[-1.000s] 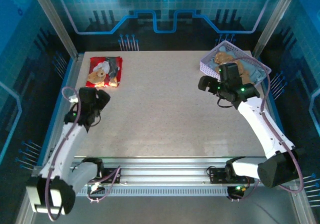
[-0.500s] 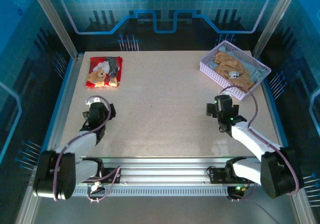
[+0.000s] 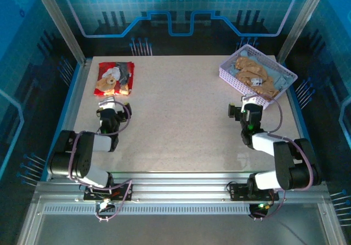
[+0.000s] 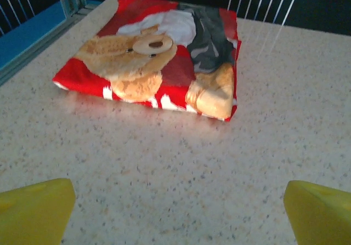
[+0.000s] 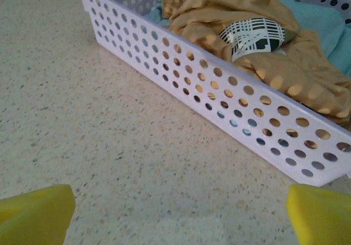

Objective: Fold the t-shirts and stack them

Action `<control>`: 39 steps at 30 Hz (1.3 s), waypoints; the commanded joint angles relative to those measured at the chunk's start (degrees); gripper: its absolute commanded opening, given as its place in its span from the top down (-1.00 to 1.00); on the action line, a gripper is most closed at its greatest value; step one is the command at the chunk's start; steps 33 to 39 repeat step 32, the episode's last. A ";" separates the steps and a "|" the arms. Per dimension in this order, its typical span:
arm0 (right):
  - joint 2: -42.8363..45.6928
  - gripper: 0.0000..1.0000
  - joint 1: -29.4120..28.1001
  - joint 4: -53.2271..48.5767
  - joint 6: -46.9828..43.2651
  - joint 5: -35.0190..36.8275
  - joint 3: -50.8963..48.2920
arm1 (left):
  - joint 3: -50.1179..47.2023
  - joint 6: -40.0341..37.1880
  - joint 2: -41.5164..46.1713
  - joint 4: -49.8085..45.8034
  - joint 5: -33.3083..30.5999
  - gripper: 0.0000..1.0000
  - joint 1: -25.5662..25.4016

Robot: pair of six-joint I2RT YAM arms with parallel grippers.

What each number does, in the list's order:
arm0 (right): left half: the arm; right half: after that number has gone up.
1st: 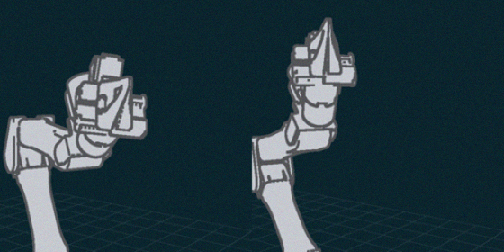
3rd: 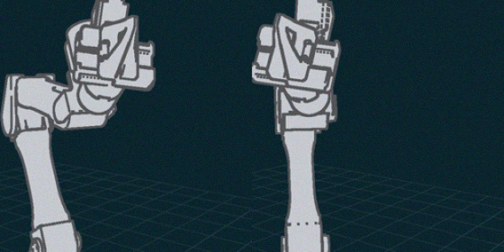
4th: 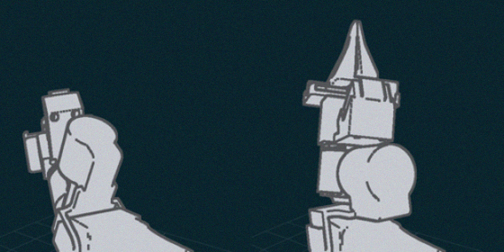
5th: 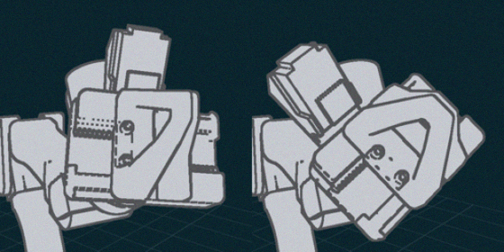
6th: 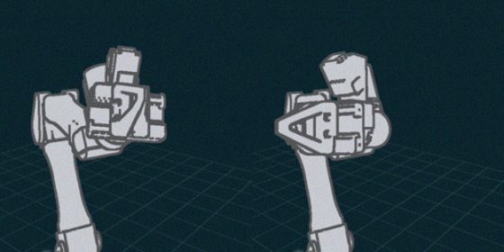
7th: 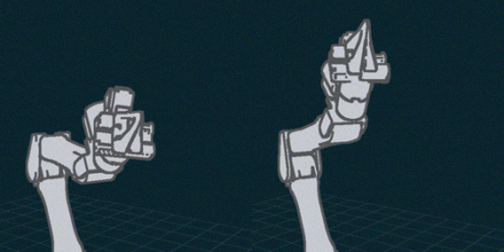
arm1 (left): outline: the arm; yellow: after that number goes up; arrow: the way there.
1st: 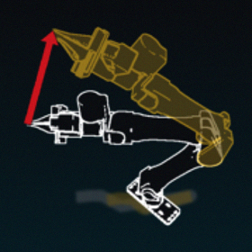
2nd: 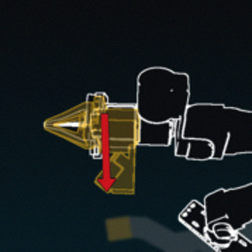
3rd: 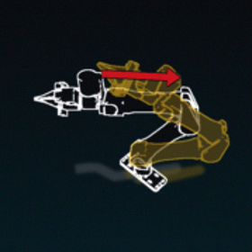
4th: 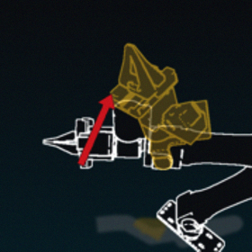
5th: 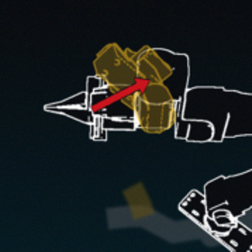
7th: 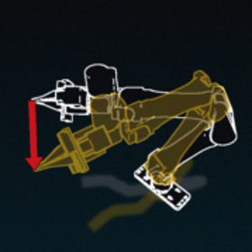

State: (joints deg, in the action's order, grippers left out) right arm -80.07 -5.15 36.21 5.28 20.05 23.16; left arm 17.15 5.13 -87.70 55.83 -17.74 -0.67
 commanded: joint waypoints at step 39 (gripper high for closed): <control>-5.88 -1.00 0.14 9.80 -2.48 -5.02 0.00 | 3.35 -2.60 -0.91 -0.98 3.39 -0.98 -0.48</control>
